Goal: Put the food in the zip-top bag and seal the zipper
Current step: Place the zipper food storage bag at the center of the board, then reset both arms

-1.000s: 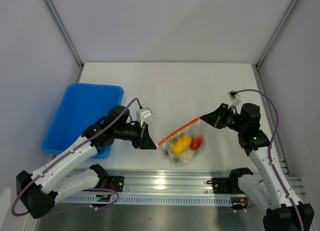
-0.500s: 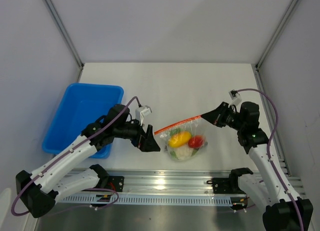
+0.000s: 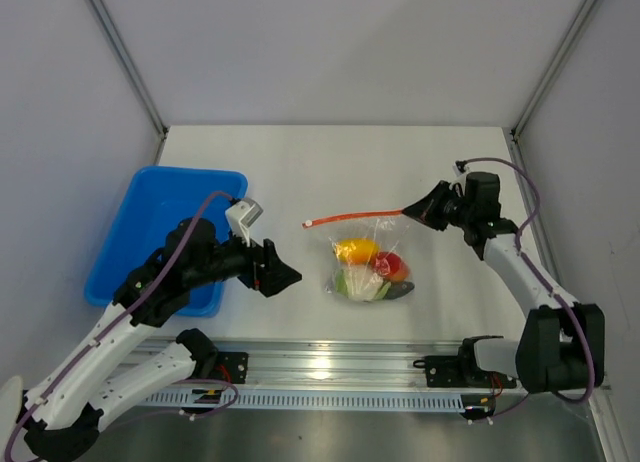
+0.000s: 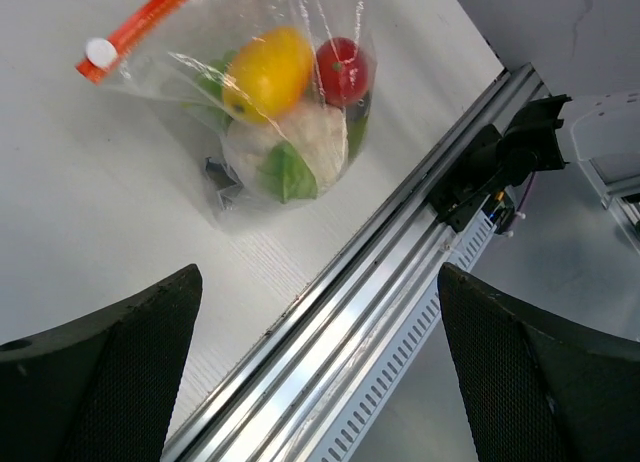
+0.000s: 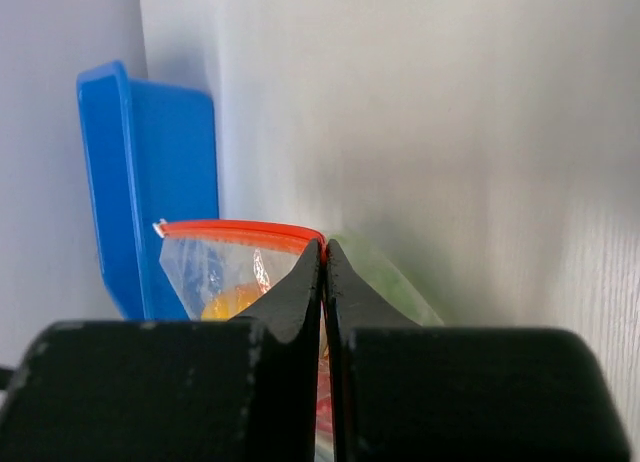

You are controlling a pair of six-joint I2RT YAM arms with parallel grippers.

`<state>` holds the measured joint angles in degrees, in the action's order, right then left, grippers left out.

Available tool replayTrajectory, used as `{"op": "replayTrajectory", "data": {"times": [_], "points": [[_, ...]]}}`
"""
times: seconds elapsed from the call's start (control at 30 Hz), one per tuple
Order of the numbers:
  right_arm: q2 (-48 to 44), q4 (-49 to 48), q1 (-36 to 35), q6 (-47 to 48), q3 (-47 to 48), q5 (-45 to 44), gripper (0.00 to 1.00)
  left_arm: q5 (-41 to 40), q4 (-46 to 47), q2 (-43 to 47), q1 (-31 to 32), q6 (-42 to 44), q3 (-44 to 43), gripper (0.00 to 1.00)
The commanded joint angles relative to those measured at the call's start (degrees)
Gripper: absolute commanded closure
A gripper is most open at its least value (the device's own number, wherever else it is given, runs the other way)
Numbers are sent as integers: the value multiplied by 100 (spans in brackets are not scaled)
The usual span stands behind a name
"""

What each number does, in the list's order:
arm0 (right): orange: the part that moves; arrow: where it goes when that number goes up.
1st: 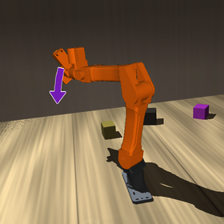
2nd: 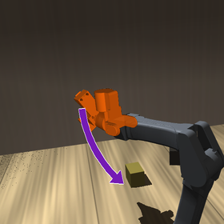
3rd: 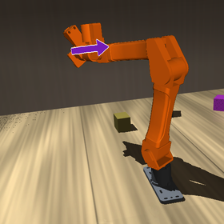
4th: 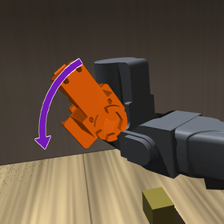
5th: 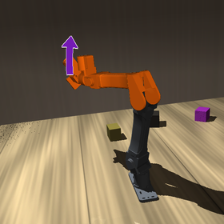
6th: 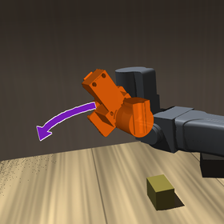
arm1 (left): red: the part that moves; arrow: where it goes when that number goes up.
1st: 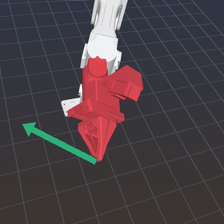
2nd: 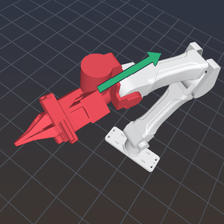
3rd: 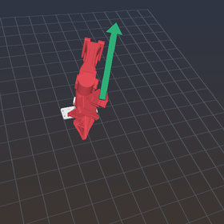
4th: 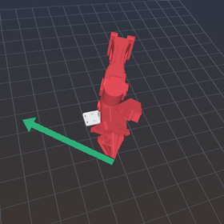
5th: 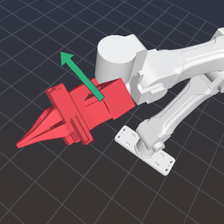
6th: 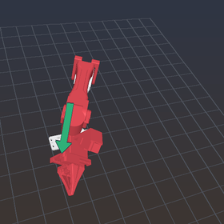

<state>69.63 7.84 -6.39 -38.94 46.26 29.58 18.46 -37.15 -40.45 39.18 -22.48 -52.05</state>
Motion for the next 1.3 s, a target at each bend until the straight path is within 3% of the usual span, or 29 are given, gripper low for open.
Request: {"op": "replayTrajectory", "data": {"times": [0.0,0.57,0.83,0.9,0.93,0.97,1.03,1.07,1.17,1.2,1.27], "points": [[542,-396,94,-219,550,-190,100,-167,-73,142,-33,-116,81,0],[3846,-160,112,325,2581,-383,100,140,-56,327,-51,-186,477,1],[4209,174,-2,870,2748,-576,100,202,-39,397,-68,-274,538,1],[4139,323,-20,993,2809,-760,84,220,5,415,-77,-336,608,0],[4042,428,-46,1072,2818,-848,72,220,49,406,-86,-353,617,0],[3980,499,-46,1107,2844,-945,52,254,76,397,-86,-371,635,0],[3770,770,-81,1282,2941,-1261,38,307,137,310,-121,-415,635,0],[3691,868,-107,1344,2976,-1384,17,316,146,283,-130,-415,626,1],[3270,1306,-151,1529,3047,-1788,9,308,146,178,-226,-406,512,0],[3094,1395,-178,1564,2977,-1894,2,325,146,151,-322,-406,434,1],[2481,1589,-318,1652,2828,-2219,1,421,207,38,-515,-424,415,0]]}}
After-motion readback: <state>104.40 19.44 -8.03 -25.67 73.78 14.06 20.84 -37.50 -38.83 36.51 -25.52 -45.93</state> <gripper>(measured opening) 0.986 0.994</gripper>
